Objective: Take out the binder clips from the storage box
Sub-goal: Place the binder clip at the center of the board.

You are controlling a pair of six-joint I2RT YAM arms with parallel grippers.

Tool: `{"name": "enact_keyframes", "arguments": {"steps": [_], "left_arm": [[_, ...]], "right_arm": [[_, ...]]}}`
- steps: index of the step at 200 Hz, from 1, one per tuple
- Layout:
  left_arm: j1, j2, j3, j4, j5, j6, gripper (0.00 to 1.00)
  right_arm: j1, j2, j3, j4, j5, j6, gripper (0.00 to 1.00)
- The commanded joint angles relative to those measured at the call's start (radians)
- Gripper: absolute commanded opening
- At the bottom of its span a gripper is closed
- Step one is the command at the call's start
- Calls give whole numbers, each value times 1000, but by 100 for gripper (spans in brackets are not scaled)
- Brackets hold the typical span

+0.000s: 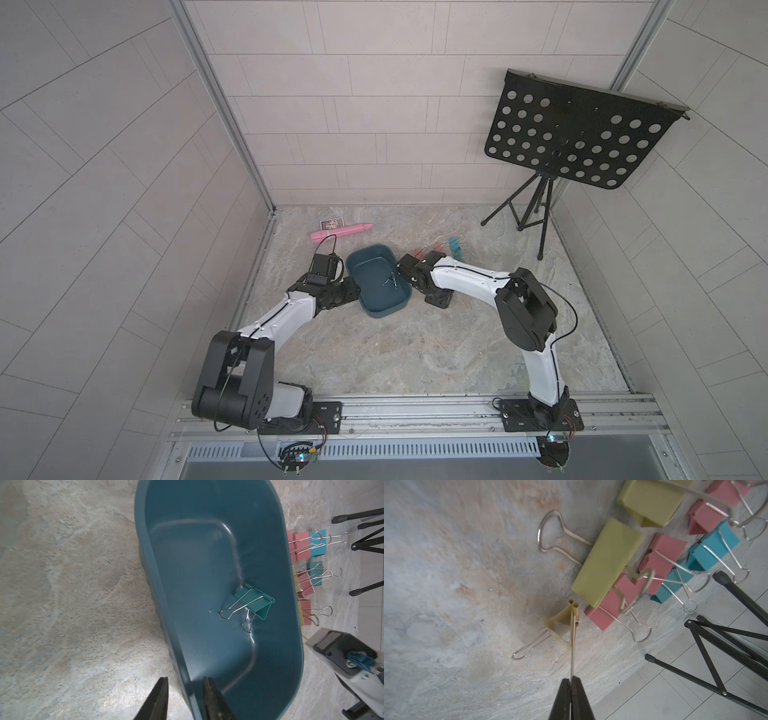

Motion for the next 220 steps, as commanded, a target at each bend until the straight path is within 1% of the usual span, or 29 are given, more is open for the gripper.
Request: {"name": "enact_keyframes", "arguments": {"steps": [1,151,220], "left_arm": [[-3,7,11,5,-1,16,37],[-3,7,13,1,-7,17,37],[-3,7,12,-1,-7,18,37]], "right_arm": [[6,-16,-8,-26,-27,-1,8],[24,-59,-41,-9,-48,-3,8],[28,-59,-39,-1,-59,2,15]]}}
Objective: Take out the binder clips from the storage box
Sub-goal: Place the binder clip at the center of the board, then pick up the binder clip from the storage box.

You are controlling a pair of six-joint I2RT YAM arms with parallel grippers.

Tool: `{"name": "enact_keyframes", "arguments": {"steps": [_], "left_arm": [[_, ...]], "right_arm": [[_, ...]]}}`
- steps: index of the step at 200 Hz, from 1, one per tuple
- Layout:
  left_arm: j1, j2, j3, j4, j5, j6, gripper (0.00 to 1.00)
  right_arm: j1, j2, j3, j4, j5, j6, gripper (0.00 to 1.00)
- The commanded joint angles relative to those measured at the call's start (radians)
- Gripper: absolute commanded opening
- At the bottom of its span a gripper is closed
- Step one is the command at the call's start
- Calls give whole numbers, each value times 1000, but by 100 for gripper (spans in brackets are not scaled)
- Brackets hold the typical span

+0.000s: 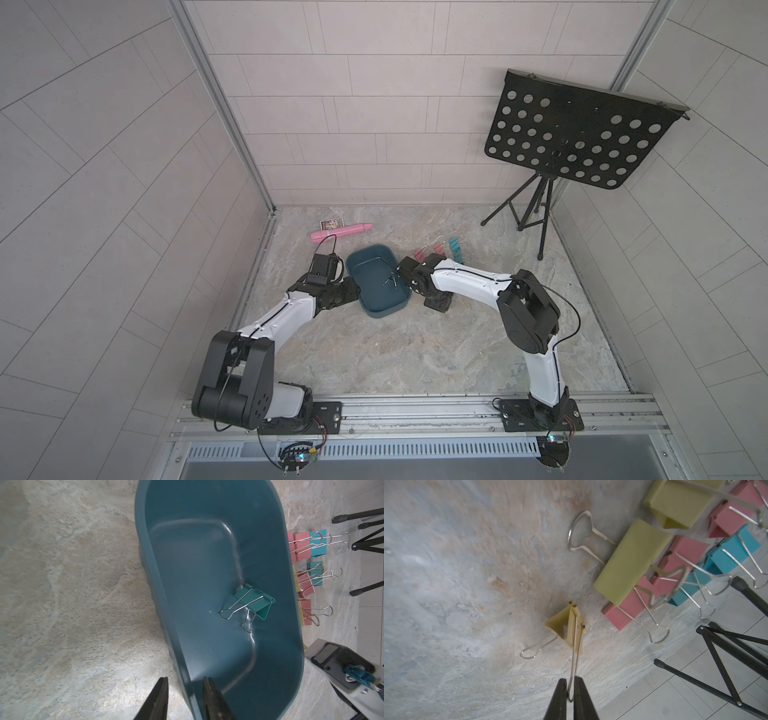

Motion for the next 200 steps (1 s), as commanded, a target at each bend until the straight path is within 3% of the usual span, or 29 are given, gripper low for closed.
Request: {"name": "enact_keyframes", "arguments": {"steps": [1,67,127,200], "left_arm": [[-3,7,12,-1,-7,18,37],[-3,7,12,-2,-8,20,37],[-3,9,13,-7,-11,21,37],[-4,19,15,-11,-16,20,37]], "right_arm": [[8,-36,-9,-6,-7,5,15],[7,-54,-1,1,-31,4,26],[-41,-161,38,-1,-109,-5,32],[-41,-209,149,88,-438,11,34]]}}
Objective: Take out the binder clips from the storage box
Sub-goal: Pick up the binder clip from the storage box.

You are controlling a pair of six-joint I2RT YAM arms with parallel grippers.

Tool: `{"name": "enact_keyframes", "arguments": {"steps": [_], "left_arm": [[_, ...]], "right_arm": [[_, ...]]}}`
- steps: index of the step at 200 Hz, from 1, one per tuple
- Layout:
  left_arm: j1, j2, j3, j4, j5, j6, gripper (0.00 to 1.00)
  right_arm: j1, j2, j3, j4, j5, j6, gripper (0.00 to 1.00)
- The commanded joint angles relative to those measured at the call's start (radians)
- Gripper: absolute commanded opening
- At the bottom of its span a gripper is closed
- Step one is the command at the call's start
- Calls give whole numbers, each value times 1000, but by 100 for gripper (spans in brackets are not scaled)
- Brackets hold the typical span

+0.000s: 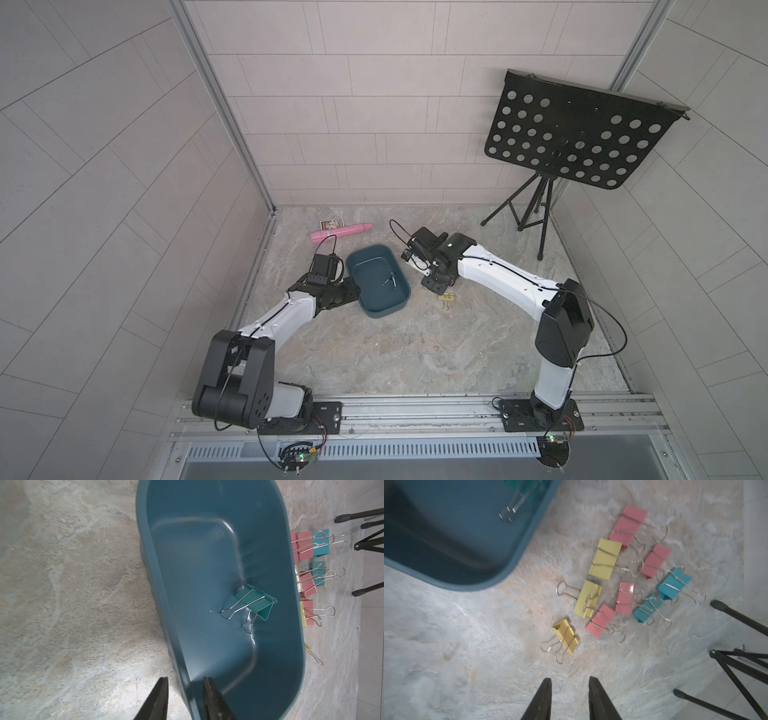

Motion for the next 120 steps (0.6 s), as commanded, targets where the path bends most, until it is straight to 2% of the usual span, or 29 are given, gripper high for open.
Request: {"name": "enact_keyframes", "arguments": {"steps": [1,25,60,120], "left_arm": [[-4,14,15,-10,-13,20,37],[-4,15,18,-12,-14,20,37],[-3,15,18,-14,-17,21,37],[-3,12,24,-17,-14,23,37]], "right_arm": [[11,-7,33,42,-152,21,34],[40,25,45,117,-219,43,34],[62,128,128,141,-222,103,33],[73,265,178,220,-205,209,32]]}}
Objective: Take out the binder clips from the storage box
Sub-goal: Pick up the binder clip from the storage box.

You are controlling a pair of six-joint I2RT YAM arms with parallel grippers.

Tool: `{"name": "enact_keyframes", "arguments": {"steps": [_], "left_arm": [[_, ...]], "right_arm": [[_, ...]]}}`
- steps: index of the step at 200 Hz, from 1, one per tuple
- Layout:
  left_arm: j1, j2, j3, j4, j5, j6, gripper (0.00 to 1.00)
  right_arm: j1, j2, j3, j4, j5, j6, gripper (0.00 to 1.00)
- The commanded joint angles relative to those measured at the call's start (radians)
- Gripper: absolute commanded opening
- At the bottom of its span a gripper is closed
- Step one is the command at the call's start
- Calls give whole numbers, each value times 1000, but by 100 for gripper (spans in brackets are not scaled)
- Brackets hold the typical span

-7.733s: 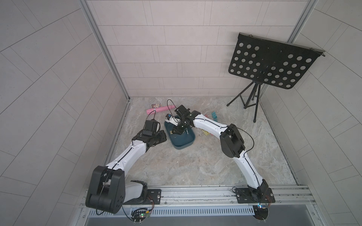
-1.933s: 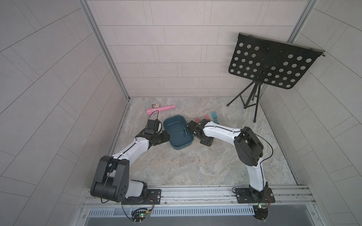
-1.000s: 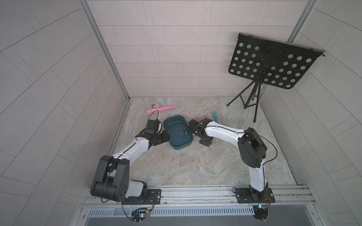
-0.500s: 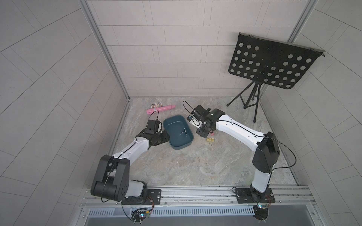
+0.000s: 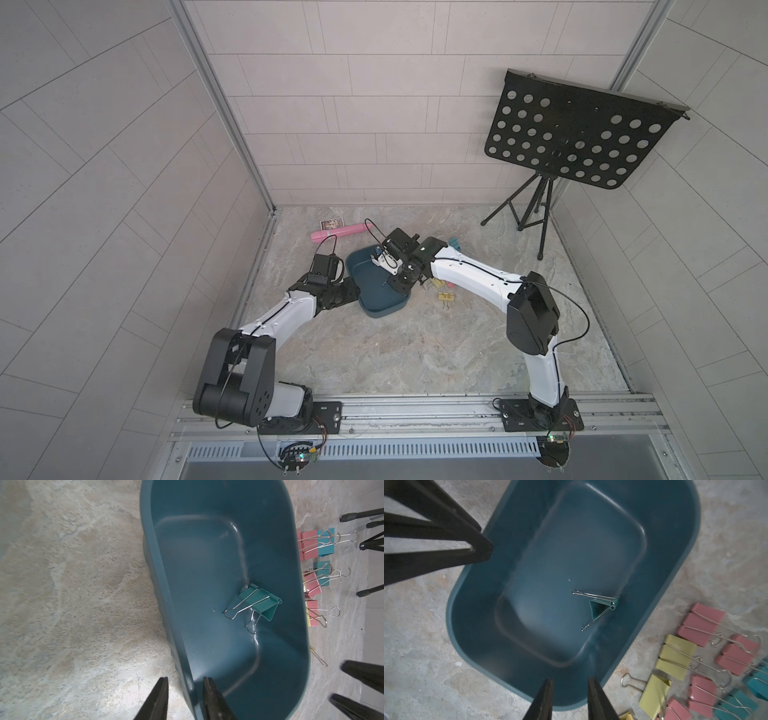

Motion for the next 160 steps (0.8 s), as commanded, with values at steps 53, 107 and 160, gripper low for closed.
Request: {"name": "enact_keyframes", "arguments": {"steps": [53,107,160], "left_arm": [[-3,7,22,-14,-1,21,37],[-3,7,22,-9,0,21,37],[-3,7,24,-9,2,21,37]], "right_arm": [[6,118,74,43,19,105,31],[6,148,82,36,78,125,30],[6,188,109,19,99,135,29]]}}
